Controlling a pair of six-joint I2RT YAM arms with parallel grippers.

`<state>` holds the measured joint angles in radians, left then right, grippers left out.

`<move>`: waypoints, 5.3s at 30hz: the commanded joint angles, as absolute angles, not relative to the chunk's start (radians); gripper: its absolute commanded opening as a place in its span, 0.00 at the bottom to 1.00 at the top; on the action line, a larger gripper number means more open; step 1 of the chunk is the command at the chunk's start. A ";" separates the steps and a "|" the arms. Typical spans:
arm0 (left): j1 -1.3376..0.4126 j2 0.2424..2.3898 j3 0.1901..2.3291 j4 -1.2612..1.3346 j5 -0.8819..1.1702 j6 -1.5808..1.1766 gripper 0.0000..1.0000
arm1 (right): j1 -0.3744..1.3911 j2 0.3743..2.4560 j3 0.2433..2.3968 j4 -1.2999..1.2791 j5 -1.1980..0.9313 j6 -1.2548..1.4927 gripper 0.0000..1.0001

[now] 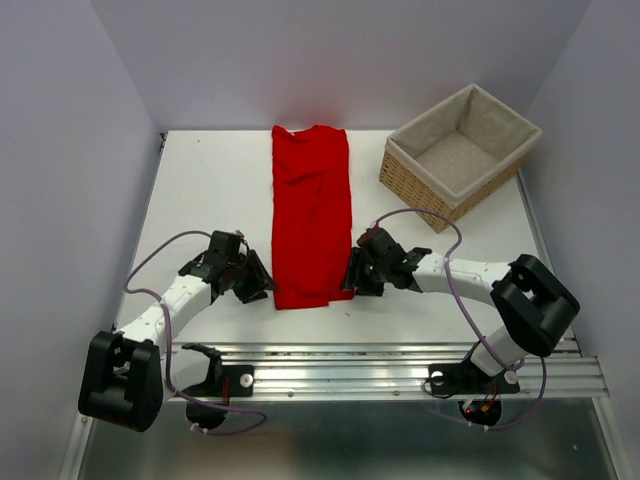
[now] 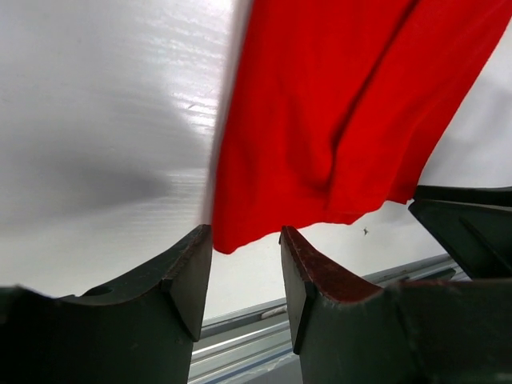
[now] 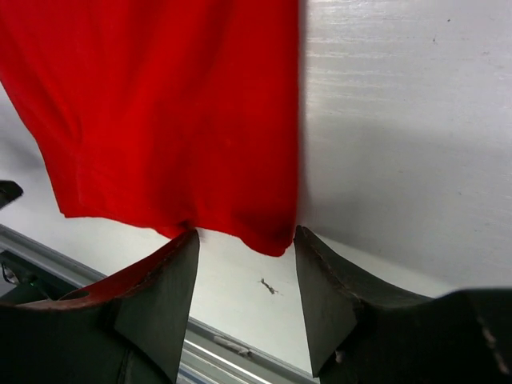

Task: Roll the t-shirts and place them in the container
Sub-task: Roll the T-shirt to the center of the board.

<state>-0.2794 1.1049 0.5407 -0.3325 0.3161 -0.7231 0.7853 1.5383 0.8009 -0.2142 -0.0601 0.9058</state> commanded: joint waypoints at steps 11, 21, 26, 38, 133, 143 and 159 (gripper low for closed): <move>-0.350 1.166 0.472 -0.256 0.316 -0.785 0.40 | 0.790 1.563 0.761 -0.144 -0.018 0.965 0.40; -0.376 1.157 0.449 -0.245 0.276 -0.816 0.35 | 0.790 1.554 0.726 -0.153 -0.005 0.973 0.26; -0.377 1.143 0.454 -0.261 0.252 -0.824 0.34 | 0.790 1.563 0.723 -0.155 0.029 0.974 0.20; -0.377 1.046 0.426 -0.293 0.156 -0.900 0.45 | 0.790 1.528 0.689 -0.158 0.046 0.985 0.01; -0.391 1.046 0.425 -0.253 0.218 -0.891 0.00 | 0.977 1.697 1.006 -0.488 0.376 0.877 0.01; -0.390 1.049 0.422 -0.253 0.216 -0.890 0.00 | 0.977 1.666 1.002 -0.502 0.384 0.884 0.16; -0.390 1.046 0.419 -0.253 0.213 -0.890 0.00 | 0.977 1.611 0.974 -0.502 0.405 0.910 0.01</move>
